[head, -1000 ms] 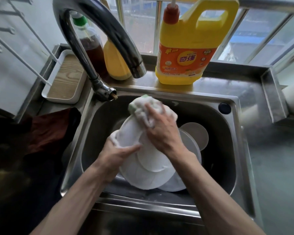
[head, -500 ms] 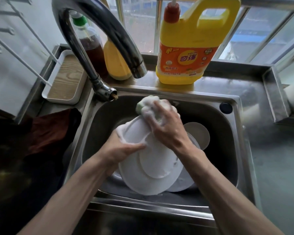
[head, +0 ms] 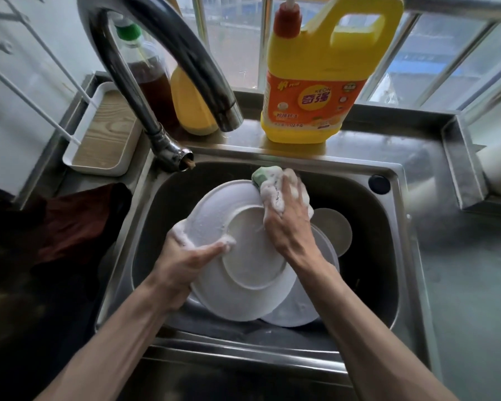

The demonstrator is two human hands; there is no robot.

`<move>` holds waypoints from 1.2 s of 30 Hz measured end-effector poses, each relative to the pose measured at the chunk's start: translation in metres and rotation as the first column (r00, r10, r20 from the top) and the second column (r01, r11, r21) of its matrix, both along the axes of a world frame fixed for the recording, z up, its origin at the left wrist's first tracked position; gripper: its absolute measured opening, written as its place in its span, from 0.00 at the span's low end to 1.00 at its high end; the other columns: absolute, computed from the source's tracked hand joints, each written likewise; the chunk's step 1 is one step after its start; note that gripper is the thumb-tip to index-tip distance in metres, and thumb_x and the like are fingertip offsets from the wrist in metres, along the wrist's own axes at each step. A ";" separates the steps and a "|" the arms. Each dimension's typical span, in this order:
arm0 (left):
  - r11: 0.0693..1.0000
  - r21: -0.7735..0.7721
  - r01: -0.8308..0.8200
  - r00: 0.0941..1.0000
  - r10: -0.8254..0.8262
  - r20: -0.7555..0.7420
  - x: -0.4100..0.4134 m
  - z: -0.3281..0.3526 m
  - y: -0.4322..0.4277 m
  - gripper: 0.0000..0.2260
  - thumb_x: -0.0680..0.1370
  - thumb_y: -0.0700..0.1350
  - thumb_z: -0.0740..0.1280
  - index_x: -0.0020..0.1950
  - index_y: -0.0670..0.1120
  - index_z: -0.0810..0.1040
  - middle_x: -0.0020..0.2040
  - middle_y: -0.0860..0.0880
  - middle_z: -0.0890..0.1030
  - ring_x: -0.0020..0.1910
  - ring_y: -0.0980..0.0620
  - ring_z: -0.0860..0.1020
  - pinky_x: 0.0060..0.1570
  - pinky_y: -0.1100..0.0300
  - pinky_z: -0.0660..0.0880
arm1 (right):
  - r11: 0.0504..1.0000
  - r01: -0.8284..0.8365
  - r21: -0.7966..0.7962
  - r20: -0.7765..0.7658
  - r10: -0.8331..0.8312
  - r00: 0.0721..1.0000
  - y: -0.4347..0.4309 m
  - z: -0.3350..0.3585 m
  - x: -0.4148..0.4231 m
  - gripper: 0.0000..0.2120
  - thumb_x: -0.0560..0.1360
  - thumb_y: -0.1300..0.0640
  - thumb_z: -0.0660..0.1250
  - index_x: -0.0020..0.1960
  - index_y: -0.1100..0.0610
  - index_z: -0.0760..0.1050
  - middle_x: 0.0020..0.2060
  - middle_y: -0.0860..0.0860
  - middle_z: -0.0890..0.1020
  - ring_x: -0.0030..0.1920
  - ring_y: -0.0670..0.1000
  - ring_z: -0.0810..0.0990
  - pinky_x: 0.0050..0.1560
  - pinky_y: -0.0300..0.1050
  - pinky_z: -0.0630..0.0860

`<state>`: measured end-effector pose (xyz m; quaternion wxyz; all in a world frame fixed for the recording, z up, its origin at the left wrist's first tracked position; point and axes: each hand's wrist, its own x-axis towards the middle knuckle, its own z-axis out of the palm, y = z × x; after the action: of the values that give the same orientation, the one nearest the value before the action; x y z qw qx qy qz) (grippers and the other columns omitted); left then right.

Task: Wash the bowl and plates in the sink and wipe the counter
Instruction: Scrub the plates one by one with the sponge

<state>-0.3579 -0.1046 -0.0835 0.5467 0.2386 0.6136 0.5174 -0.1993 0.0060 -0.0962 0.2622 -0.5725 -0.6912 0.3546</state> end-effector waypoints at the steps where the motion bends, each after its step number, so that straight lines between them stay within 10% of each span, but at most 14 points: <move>1: 1.000 -0.004 -0.004 1.000 0.004 -0.005 0.000 -0.001 0.000 0.26 0.63 0.41 0.82 0.59 0.38 0.82 0.51 0.39 0.87 0.48 0.41 0.86 0.42 0.54 0.82 | 0.999 -0.027 0.021 -0.013 0.027 1.000 -0.003 0.000 -0.001 0.10 0.84 0.49 0.54 0.62 0.48 0.70 0.62 0.46 0.72 0.68 0.51 0.68 0.68 0.63 0.67; 8: 0.997 0.077 0.033 0.999 -0.036 0.037 0.008 0.001 0.002 0.18 0.67 0.38 0.79 0.56 0.47 0.85 0.53 0.42 0.87 0.50 0.47 0.85 0.46 0.59 0.81 | 0.868 -0.482 0.117 0.161 0.462 0.872 -0.018 0.014 -0.015 0.23 0.85 0.47 0.59 0.79 0.50 0.67 0.80 0.56 0.64 0.77 0.49 0.56 0.75 0.52 0.57; 18: 0.995 0.065 -0.070 0.997 0.068 0.041 0.010 0.014 -0.003 0.11 0.69 0.32 0.76 0.44 0.47 0.87 0.42 0.46 0.87 0.39 0.51 0.86 0.34 0.60 0.80 | 0.985 0.104 -0.138 -0.097 -0.118 0.988 -0.008 -0.006 0.010 0.11 0.86 0.47 0.56 0.67 0.45 0.68 0.64 0.49 0.72 0.62 0.56 0.75 0.59 0.54 0.70; 26: 0.982 -0.052 0.180 0.979 -0.174 0.103 -0.004 0.006 0.007 0.29 0.63 0.40 0.82 0.63 0.42 0.81 0.53 0.38 0.86 0.50 0.43 0.86 0.43 0.56 0.82 | 0.941 -0.327 0.087 0.126 0.315 0.940 0.004 0.005 0.003 0.12 0.83 0.43 0.61 0.66 0.41 0.69 0.73 0.49 0.67 0.61 0.52 0.67 0.56 0.50 0.66; 30: 0.972 -0.039 0.231 0.958 -0.220 0.186 0.001 0.009 0.020 0.21 0.72 0.28 0.74 0.64 0.36 0.79 0.54 0.37 0.86 0.50 0.43 0.86 0.44 0.59 0.82 | 0.835 -0.502 0.224 0.291 0.434 0.853 -0.007 0.010 -0.015 0.16 0.81 0.42 0.64 0.67 0.45 0.74 0.69 0.51 0.71 0.58 0.57 0.71 0.53 0.58 0.74; 36: 0.995 0.016 0.100 0.982 -0.102 0.161 0.006 0.003 0.013 0.24 0.69 0.32 0.78 0.65 0.42 0.81 0.56 0.39 0.86 0.54 0.41 0.84 0.49 0.55 0.82 | 0.921 -0.342 0.188 0.249 0.292 0.924 0.000 0.013 -0.012 0.12 0.84 0.41 0.58 0.66 0.39 0.66 0.72 0.48 0.67 0.61 0.57 0.70 0.55 0.56 0.68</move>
<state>-0.3515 -0.0914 -0.0808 0.6192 0.2289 0.5525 0.5089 -0.2115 0.0064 -0.0835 0.1884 -0.4537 -0.8354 0.2465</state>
